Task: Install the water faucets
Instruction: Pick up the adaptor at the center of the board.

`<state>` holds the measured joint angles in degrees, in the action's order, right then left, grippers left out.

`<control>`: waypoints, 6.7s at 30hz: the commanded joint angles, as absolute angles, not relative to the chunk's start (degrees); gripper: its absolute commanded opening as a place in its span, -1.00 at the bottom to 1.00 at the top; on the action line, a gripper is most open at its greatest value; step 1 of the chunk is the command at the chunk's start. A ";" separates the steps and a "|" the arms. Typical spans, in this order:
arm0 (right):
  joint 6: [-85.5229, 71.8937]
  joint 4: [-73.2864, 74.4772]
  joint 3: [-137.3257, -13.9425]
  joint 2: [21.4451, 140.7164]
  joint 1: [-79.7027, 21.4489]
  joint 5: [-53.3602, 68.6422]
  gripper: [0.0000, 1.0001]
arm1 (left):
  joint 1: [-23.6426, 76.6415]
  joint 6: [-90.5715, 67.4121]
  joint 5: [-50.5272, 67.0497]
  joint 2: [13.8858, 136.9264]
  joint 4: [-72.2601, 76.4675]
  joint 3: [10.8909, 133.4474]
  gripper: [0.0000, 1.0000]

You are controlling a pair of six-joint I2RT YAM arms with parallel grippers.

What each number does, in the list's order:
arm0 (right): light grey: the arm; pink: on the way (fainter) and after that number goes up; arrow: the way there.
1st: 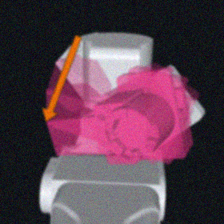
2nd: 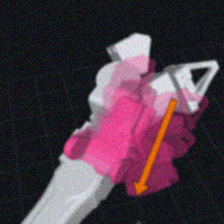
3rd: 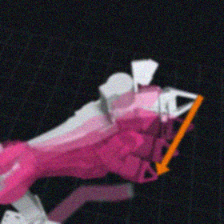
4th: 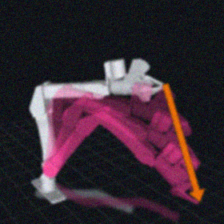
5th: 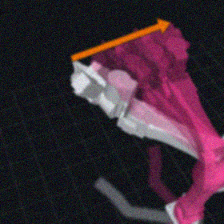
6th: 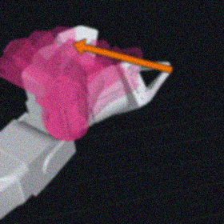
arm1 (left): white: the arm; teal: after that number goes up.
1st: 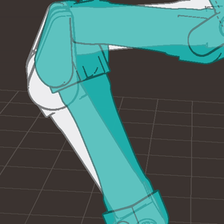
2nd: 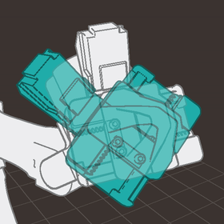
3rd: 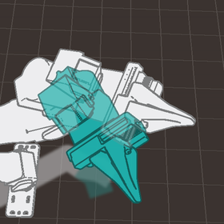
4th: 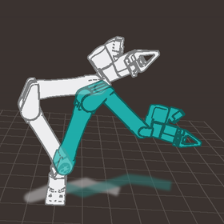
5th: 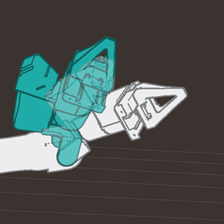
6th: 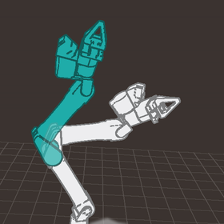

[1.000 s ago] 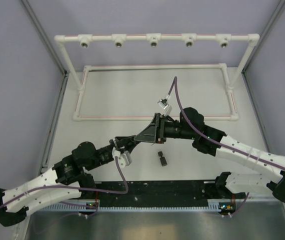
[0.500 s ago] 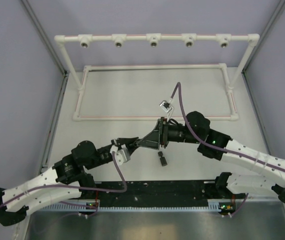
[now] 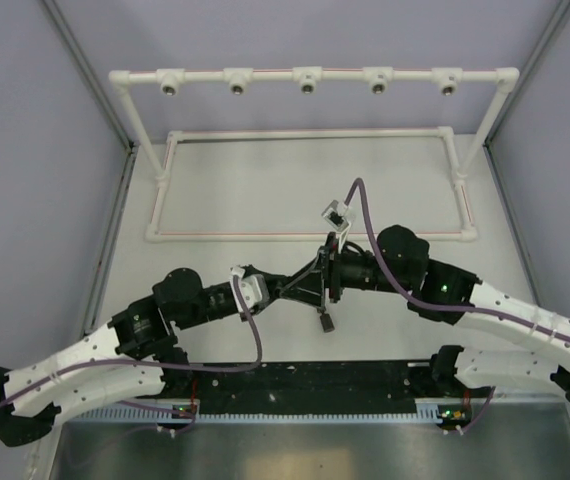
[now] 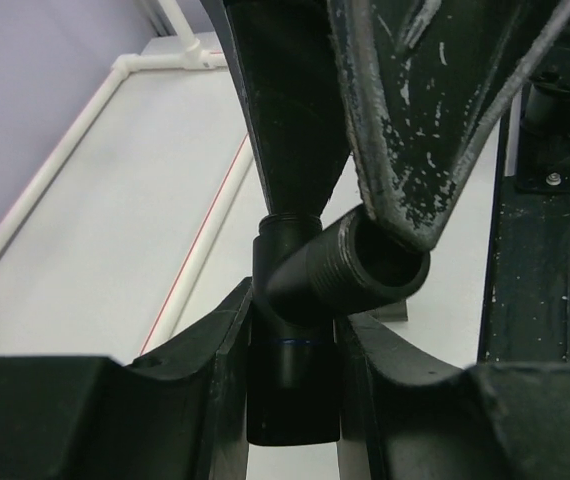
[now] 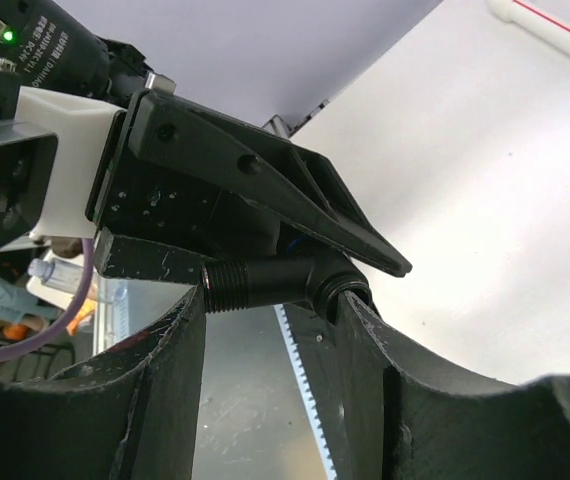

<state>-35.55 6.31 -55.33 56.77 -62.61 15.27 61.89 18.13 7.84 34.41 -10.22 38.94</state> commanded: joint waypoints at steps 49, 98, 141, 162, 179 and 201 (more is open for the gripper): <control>-12.83 5.99 -58.28 51.78 -74.53 -2.63 0.36 | 62.31 -5.10 12.31 33.58 4.83 37.45 -1.00; 16.17 10.20 -59.33 52.20 -74.53 23.90 -0.21 | 62.40 -16.00 36.65 38.14 5.89 41.22 -1.00; 4.67 7.58 -60.14 50.64 -74.53 13.20 0.37 | 62.31 -2.20 23.22 36.31 -7.83 40.19 -1.00; -33.31 31.90 -53.18 72.49 -58.45 -10.90 -0.12 | 62.31 -9.76 -16.96 7.74 -16.69 31.11 -1.00; -41.31 24.78 -48.16 83.14 -57.48 -8.09 0.09 | 62.31 -9.49 -13.45 8.70 -15.29 32.17 -1.00; -5.32 21.81 -52.21 92.20 -61.17 -10.55 -1.00 | 62.32 -8.44 -14.76 6.60 -19.42 35.33 -1.00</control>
